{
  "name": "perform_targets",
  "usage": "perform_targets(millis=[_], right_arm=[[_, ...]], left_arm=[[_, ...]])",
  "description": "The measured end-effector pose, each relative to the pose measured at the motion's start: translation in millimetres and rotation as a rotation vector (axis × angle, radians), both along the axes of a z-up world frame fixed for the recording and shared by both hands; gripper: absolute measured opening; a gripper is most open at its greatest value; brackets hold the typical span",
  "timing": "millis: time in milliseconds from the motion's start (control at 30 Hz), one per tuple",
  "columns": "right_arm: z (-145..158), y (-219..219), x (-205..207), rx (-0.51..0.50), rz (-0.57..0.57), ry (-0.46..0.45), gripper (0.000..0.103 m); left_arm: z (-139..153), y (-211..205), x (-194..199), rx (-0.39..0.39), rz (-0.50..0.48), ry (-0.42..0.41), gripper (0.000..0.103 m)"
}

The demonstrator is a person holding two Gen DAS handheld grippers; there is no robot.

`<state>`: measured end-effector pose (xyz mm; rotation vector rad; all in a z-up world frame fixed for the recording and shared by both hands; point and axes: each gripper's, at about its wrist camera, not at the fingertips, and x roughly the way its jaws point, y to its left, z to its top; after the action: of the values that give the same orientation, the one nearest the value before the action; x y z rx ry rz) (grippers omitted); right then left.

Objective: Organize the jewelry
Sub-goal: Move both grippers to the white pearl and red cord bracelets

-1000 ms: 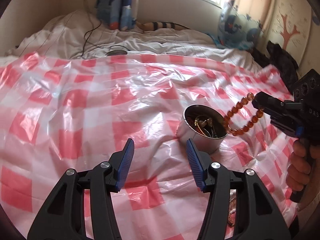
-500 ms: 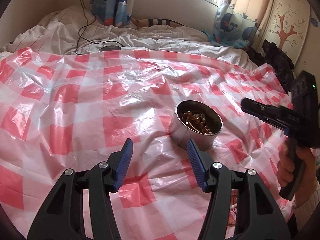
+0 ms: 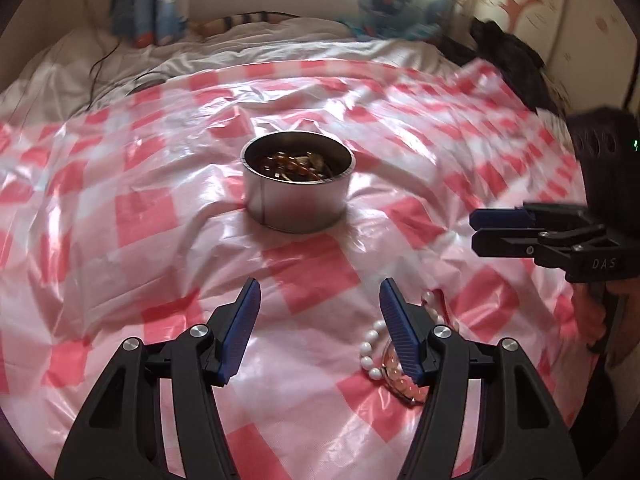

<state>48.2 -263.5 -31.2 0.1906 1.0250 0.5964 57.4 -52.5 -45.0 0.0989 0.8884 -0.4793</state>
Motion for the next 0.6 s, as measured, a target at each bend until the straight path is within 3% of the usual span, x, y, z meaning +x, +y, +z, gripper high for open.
perform_targets(millis=[233, 333, 600], right_arm=[[-17, 37, -17, -0.232, 0.145, -0.064, 0.048], [-26, 43, -18, -0.343, 0.147, -0.097, 0.048], [-36, 56, -13, -0.506, 0.109, -0.199, 0.049]], left_arm=[[-13, -5, -1, 0.076, -0.031, 0.029, 0.059], [-14, -7, -2, 0.100, -0.044, 0.026, 0.059], [-18, -15, -5, 0.125, -0.083, 0.036, 0.059]])
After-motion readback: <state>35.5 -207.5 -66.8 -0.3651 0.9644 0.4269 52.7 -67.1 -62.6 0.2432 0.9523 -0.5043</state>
